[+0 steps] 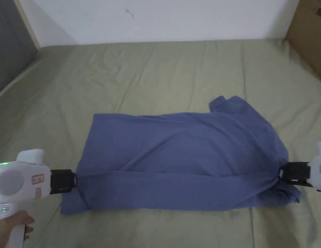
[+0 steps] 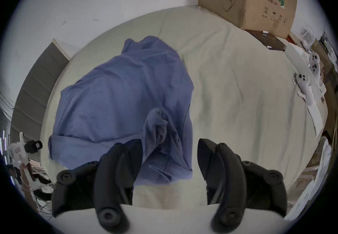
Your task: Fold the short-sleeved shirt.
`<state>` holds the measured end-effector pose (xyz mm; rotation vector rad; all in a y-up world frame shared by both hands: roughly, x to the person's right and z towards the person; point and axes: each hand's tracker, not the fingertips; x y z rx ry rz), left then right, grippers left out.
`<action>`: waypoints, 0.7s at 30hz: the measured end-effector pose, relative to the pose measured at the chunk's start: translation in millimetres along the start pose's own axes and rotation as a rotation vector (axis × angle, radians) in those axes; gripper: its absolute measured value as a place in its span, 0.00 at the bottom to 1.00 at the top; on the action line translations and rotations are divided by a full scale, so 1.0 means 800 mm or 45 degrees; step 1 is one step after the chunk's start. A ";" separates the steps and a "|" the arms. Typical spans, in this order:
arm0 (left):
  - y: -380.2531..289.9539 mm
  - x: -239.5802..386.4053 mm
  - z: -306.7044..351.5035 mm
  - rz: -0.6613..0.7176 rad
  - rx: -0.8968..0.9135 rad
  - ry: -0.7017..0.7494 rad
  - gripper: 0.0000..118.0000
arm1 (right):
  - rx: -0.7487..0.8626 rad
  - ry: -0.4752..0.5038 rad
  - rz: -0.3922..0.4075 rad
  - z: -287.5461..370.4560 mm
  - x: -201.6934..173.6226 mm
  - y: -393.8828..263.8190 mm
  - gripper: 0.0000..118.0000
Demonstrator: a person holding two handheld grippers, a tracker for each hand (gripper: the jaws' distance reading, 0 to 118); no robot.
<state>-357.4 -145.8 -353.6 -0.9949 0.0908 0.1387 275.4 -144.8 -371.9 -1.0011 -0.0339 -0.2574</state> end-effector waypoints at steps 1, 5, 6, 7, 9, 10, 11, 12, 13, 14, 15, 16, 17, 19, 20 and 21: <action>-0.007 -0.002 0.010 -0.001 0.011 -0.014 0.60 | 0.015 0.010 0.003 0.009 0.004 -0.007 0.44; -0.055 0.000 0.033 -0.027 0.019 -0.012 0.00 | 0.022 0.037 -0.039 0.031 0.016 -0.043 0.00; -0.063 0.000 0.034 -0.012 0.021 -0.026 0.00 | 0.022 0.045 -0.042 0.039 0.009 -0.054 0.00; -0.069 -0.001 0.034 0.006 0.025 -0.040 0.00 | 0.015 0.033 -0.046 0.041 0.009 -0.062 0.00; -0.076 0.008 0.035 0.021 0.040 -0.059 0.04 | -0.003 0.021 -0.039 0.041 0.008 -0.075 0.00; -0.076 0.010 0.030 0.040 0.035 -0.066 0.27 | -0.003 0.021 -0.045 0.038 0.011 -0.080 0.00; -0.075 0.013 0.023 0.056 0.009 -0.060 0.55 | -0.011 0.025 -0.062 0.038 0.012 -0.085 0.00; -0.078 0.009 -0.001 0.065 -0.011 -0.068 0.81 | -0.015 0.032 -0.076 0.038 0.013 -0.088 0.00; -0.080 0.009 -0.016 0.072 -0.016 -0.083 0.97 | -0.010 0.041 -0.097 0.039 0.013 -0.093 0.00; -0.081 0.013 -0.024 0.074 -0.011 -0.092 0.98 | -0.010 0.048 -0.112 0.038 0.014 -0.096 0.00; -0.080 0.017 -0.030 0.076 -0.018 -0.092 0.91 | -0.016 0.053 -0.122 0.038 0.014 -0.099 0.00; -0.078 0.038 -0.023 0.090 -0.056 -0.097 0.73 | -0.021 0.055 -0.123 0.038 0.014 -0.102 0.00; -0.080 0.043 -0.029 0.096 -0.083 -0.116 0.47 | -0.022 0.054 -0.123 0.039 0.013 -0.105 0.00; -0.084 0.054 -0.043 0.075 -0.130 -0.037 0.22 | -0.031 0.052 -0.119 0.035 0.013 -0.108 0.00; -0.080 0.052 -0.047 0.075 -0.108 -0.065 0.15 | -0.032 0.054 -0.114 0.034 0.011 -0.109 0.00; -0.073 0.050 -0.038 0.084 -0.109 -0.073 0.06 | -0.029 0.057 -0.108 0.034 0.009 -0.109 0.00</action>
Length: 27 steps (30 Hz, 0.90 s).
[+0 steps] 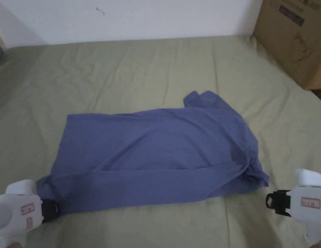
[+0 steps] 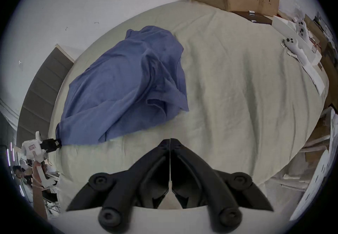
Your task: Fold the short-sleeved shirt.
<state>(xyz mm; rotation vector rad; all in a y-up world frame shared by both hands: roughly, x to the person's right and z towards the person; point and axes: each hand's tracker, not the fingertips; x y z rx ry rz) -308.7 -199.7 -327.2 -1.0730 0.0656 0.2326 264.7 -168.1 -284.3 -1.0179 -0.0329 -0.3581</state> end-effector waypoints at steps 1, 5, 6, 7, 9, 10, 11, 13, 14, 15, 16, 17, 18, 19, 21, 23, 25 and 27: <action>0.003 0.002 0.008 0.015 0.017 -0.039 0.06 | 0.007 0.005 0.011 -0.001 -0.003 0.001 0.07; 0.006 0.020 0.028 -0.096 0.022 0.005 0.06 | 0.051 -0.066 0.083 -0.014 -0.015 0.028 0.61; 0.006 0.024 0.031 -0.108 0.023 0.012 0.06 | 0.091 -0.081 0.117 -0.020 -0.016 0.036 0.61; 0.004 0.012 0.017 -0.110 0.026 0.007 0.06 | 0.107 -0.127 0.147 -0.030 -0.019 0.045 0.61; 0.005 0.009 0.011 -0.099 0.030 0.007 0.06 | 0.067 -0.226 0.210 -0.058 -0.023 0.060 0.61; 0.006 0.010 0.011 -0.095 0.030 0.007 0.06 | 0.031 -0.229 0.241 -0.073 -0.024 0.066 0.61; 0.010 0.002 0.005 -0.093 0.029 0.008 0.06 | -0.016 -0.201 0.280 -0.087 -0.026 0.067 0.61; 0.011 0.002 0.005 -0.088 0.024 0.007 0.06 | -0.077 -0.187 0.344 -0.108 -0.033 0.066 0.37; 0.012 0.003 0.006 -0.088 0.023 0.007 0.06 | -0.042 -0.193 0.353 -0.108 -0.040 0.064 0.22; 0.015 -0.001 0.008 -0.094 0.022 0.005 0.06 | -0.019 -0.249 0.365 -0.103 -0.046 0.065 0.17; 0.019 -0.007 0.010 -0.105 0.021 0.008 0.06 | -0.041 -0.223 0.367 -0.099 -0.046 0.068 0.13; 0.021 -0.007 0.014 -0.113 0.029 0.011 0.06 | -0.026 -0.223 0.371 -0.096 -0.041 0.069 0.11; 0.023 -0.007 0.016 -0.121 0.032 0.005 0.06 | -0.021 -0.207 0.363 -0.091 -0.036 0.071 0.11; 0.025 -0.008 0.022 -0.127 0.035 0.003 0.06 | -0.016 -0.171 0.321 -0.083 -0.029 0.073 0.10; 0.028 -0.010 0.031 -0.134 0.048 -0.003 0.06 | 0.018 -0.100 0.236 -0.058 -0.021 0.071 0.10; 0.027 -0.006 0.045 -0.131 0.063 -0.019 0.06 | 0.046 -0.067 0.204 -0.038 -0.014 0.069 0.10; 0.020 0.006 0.065 -0.133 0.074 -0.029 0.06 | 0.042 -0.047 0.197 -0.018 -0.012 0.062 0.10; 0.013 0.007 0.074 -0.172 0.076 0.001 0.06 | 0.058 -0.061 0.210 -0.004 -0.011 0.051 0.10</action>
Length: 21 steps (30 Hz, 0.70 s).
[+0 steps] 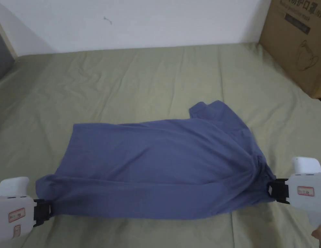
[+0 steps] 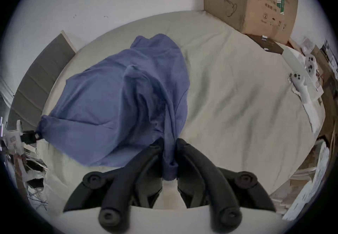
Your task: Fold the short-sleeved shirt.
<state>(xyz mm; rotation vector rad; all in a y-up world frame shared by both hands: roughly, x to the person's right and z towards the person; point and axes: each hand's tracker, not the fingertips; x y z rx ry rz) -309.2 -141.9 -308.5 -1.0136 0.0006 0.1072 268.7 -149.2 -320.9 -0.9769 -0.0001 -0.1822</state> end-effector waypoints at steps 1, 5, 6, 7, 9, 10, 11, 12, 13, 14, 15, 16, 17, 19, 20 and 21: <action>-0.005 0.000 0.006 -0.026 -0.009 0.021 0.06 | -0.016 -0.017 0.024 0.006 0.002 -0.008 0.10; -0.036 -0.028 0.017 -0.047 -0.059 0.015 0.06 | -0.077 -0.005 -0.035 0.025 0.019 -0.052 0.10; -0.045 -0.030 0.018 -0.054 -0.088 0.020 0.06 | -0.089 -0.005 -0.050 0.028 0.020 -0.065 0.10; -0.058 -0.030 0.017 -0.078 -0.118 0.034 0.06 | -0.116 -0.013 -0.053 0.025 0.024 -0.079 0.10; -0.082 -0.024 0.012 -0.101 -0.182 0.042 0.06 | -0.155 -0.022 -0.049 0.015 0.027 -0.102 0.12; -0.091 -0.024 0.007 -0.099 -0.176 0.031 0.13 | -0.164 -0.015 -0.061 0.011 0.028 -0.110 0.27; -0.096 -0.024 0.002 -0.105 -0.188 0.019 0.21 | -0.179 -0.025 -0.076 0.008 0.027 -0.112 0.38; -0.101 -0.022 -0.003 -0.112 -0.210 0.046 0.27 | -0.184 -0.060 -0.089 0.008 0.026 -0.112 0.43; -0.102 -0.020 -0.004 -0.114 -0.211 0.081 0.27 | -0.174 -0.111 -0.085 0.012 0.025 -0.107 0.43; -0.099 -0.021 -0.002 -0.120 -0.210 0.107 0.50 | -0.154 -0.121 -0.081 0.018 0.024 -0.101 0.54; -0.095 -0.021 0.001 -0.118 -0.201 0.094 0.72 | -0.140 -0.111 -0.082 0.024 0.024 -0.096 0.61; -0.086 -0.027 0.005 -0.100 -0.163 0.072 0.87 | -0.103 -0.103 -0.090 0.033 0.024 -0.086 0.62; -0.077 -0.027 0.011 -0.071 -0.119 0.048 0.88 | -0.070 -0.094 -0.094 0.040 0.022 -0.075 0.62; -0.055 -0.021 0.019 -0.031 -0.068 0.025 0.86 | -0.018 -0.083 -0.075 0.050 0.016 -0.051 0.62; -0.042 -0.011 0.026 -0.022 -0.032 0.005 0.83 | 0.029 -0.066 -0.060 0.054 0.011 -0.037 0.62; -0.031 -0.005 0.027 -0.017 -0.008 -0.020 0.71 | 0.049 -0.047 -0.048 0.056 0.005 -0.024 0.62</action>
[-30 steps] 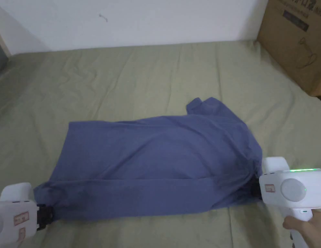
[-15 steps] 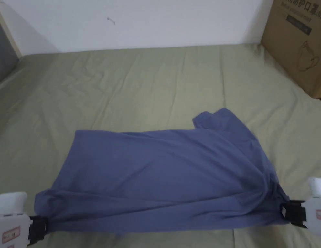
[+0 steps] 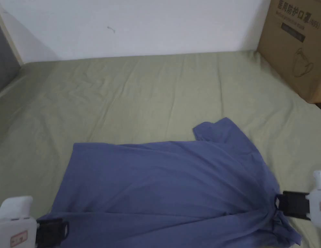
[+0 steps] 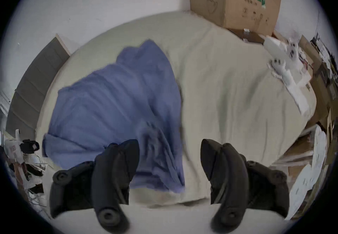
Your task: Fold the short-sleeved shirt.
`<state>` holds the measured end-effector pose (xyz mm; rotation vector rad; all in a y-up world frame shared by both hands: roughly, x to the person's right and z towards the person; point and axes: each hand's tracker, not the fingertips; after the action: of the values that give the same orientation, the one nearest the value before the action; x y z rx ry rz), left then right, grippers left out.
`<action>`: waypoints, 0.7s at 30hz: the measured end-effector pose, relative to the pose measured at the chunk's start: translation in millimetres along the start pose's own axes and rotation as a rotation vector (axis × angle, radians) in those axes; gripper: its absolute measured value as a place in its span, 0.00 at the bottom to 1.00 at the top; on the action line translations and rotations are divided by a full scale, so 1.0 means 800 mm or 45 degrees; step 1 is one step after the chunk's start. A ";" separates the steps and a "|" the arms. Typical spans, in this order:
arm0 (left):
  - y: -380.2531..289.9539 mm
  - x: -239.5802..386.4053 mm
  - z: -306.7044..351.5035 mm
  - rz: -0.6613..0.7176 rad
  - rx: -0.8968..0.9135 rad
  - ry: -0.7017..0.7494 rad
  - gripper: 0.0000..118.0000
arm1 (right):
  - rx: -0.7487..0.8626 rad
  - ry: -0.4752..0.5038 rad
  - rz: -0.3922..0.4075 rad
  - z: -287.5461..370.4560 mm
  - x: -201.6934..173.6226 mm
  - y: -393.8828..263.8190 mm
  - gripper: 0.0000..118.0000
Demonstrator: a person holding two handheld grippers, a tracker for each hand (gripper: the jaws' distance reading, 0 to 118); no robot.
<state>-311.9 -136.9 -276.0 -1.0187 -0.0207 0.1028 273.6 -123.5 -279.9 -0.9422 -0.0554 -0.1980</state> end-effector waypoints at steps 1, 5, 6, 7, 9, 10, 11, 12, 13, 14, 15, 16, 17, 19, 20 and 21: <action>0.012 0.005 -0.001 0.004 0.016 -0.003 0.37 | 0.019 0.022 0.012 -0.002 -0.005 0.014 0.57; 0.046 0.047 -0.016 -0.022 0.055 0.002 0.00 | 0.088 -0.006 -0.044 -0.030 -0.022 0.054 0.00; 0.053 0.051 -0.022 -0.015 0.052 -0.003 0.00 | 0.048 0.029 -0.051 -0.043 -0.021 0.064 0.00; 0.057 0.043 -0.030 0.001 0.058 -0.010 0.00 | 0.035 0.068 -0.086 -0.054 -0.020 0.071 0.00; 0.071 0.044 -0.040 0.015 0.054 -0.014 0.00 | 0.012 0.081 -0.083 -0.074 -0.023 0.086 0.00; 0.078 0.045 -0.046 0.015 0.054 -0.017 0.00 | 0.014 0.074 -0.070 -0.084 -0.025 0.096 0.00; 0.081 0.057 -0.042 0.016 0.053 -0.014 0.00 | 0.010 0.066 -0.050 -0.095 -0.028 0.108 0.00; 0.087 0.060 -0.045 0.015 0.049 -0.007 0.00 | -0.002 0.070 -0.025 -0.106 -0.029 0.120 0.00; 0.094 0.061 -0.050 0.013 0.047 -0.003 0.00 | -0.004 0.084 0.000 -0.119 -0.029 0.133 0.00; 0.099 0.061 -0.055 0.014 0.044 -0.001 0.00 | -0.008 0.082 0.010 -0.133 -0.030 0.147 0.00; 0.106 0.057 -0.065 0.020 0.036 0.002 0.00 | -0.025 0.078 0.022 -0.147 -0.031 0.162 0.05; 0.112 0.056 -0.071 0.023 0.029 0.001 0.00 | -0.088 0.074 0.068 -0.167 -0.033 0.179 0.33; 0.117 0.057 -0.076 0.025 0.025 0.000 0.00 | -0.108 0.058 0.091 -0.187 -0.033 0.192 0.56; 0.127 0.053 -0.091 0.023 0.015 -0.002 0.00 | -0.172 0.009 0.141 -0.225 -0.033 0.213 0.60; 0.131 0.052 -0.096 0.013 0.007 -0.002 0.00 | -0.173 -0.045 0.136 -0.241 -0.033 0.220 0.60; 0.134 0.052 -0.100 0.001 -0.001 0.004 0.00 | -0.189 -0.070 0.145 -0.255 -0.032 0.227 0.60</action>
<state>-273.2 -145.0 -410.4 -1.0200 -0.0174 0.1017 275.8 -181.2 -548.1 -1.0958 -0.0380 -0.0711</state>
